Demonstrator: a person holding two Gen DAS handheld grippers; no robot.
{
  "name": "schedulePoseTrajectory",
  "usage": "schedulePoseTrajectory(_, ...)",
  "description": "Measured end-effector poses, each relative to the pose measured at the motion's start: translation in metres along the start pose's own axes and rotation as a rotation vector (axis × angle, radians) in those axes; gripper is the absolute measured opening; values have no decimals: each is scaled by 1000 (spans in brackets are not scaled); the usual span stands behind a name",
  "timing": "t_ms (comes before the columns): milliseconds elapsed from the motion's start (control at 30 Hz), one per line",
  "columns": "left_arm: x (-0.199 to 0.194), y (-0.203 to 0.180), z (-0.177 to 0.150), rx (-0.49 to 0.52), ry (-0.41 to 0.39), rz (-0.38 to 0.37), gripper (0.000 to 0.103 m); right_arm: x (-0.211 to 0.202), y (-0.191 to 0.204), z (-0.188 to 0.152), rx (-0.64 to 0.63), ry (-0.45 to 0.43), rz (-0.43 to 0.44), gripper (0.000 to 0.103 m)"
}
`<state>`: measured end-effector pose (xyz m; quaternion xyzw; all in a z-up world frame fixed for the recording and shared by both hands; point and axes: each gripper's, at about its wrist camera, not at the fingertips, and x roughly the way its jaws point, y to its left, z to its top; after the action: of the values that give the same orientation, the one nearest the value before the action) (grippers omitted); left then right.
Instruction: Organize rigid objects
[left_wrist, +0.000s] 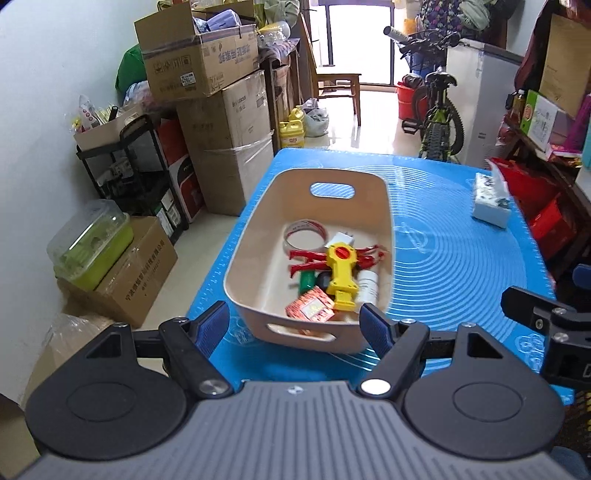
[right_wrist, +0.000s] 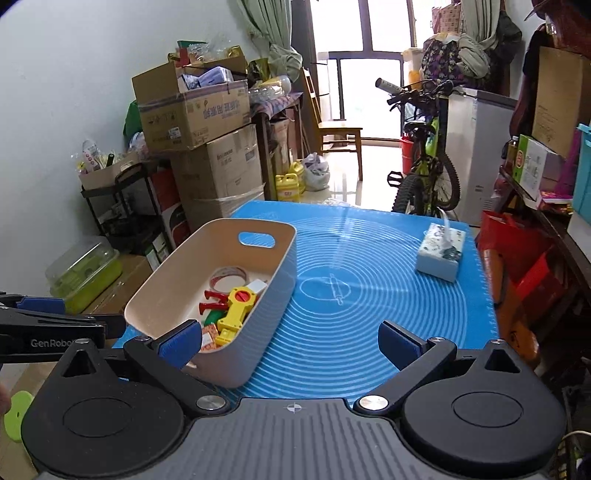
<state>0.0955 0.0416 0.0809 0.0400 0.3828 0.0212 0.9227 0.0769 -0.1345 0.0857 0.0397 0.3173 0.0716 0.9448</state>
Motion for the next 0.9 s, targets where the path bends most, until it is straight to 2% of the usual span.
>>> schedulePoseTrajectory(433,-44,-22,-43,30,0,-19,78,-52,-13,-46,26,2,-44,101)
schedulePoseTrajectory(567,-48,-28,-54,34,3,-20,78,-62,-17,-62,53,7,-53,101)
schedulePoseTrajectory(733,-52,-36,-72,63,-6,-14,78,-69,-15,-80,33,23,-61,101)
schedulePoseTrajectory(900,-47,-43,-91,59,11,-40,78,-73,-14,-99,7,29,-84,101)
